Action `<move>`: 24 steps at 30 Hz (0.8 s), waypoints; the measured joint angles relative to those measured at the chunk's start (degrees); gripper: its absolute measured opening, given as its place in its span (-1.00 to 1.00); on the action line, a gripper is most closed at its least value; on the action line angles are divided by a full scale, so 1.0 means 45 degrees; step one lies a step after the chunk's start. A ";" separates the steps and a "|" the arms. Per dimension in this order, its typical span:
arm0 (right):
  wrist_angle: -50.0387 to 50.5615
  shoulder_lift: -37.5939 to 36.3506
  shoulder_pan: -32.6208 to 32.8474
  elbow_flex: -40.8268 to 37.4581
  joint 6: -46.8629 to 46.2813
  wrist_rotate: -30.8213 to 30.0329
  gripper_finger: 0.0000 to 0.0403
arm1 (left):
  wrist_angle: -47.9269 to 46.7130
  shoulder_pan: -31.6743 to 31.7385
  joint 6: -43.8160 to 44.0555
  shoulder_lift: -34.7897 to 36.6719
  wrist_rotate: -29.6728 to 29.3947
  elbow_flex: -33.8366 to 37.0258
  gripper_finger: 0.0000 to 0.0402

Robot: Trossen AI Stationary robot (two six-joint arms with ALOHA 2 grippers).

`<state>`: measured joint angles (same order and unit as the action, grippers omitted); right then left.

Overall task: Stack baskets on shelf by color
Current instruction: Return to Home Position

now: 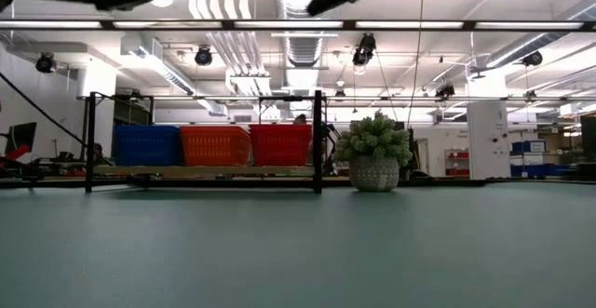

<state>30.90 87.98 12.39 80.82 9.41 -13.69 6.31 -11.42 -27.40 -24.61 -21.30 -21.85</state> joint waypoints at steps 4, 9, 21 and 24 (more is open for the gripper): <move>-0.3422 -0.2670 0.0439 -0.4496 0.0982 0.0038 -0.96 | -0.0129 -0.0004 -0.0145 0.1609 0.0646 0.1017 -1.00; -0.6869 -0.6469 0.0138 -0.9122 0.2144 -0.0006 -0.96 | -0.0216 -0.0004 0.0140 0.3820 0.0598 0.2072 -1.00; -1.1533 -1.3151 -0.1043 -1.5348 0.4695 0.0199 -0.96 | 0.0520 0.0001 0.0671 0.4663 0.0233 0.3770 -1.00; -1.1612 -1.4287 -0.1395 -1.6041 0.5609 0.0465 -0.96 | 0.0790 0.0001 0.0671 0.4380 0.0243 0.3995 -1.00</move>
<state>-21.36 23.69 6.11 8.64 34.65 -11.60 9.86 -11.42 -24.38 -4.90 -20.21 -3.87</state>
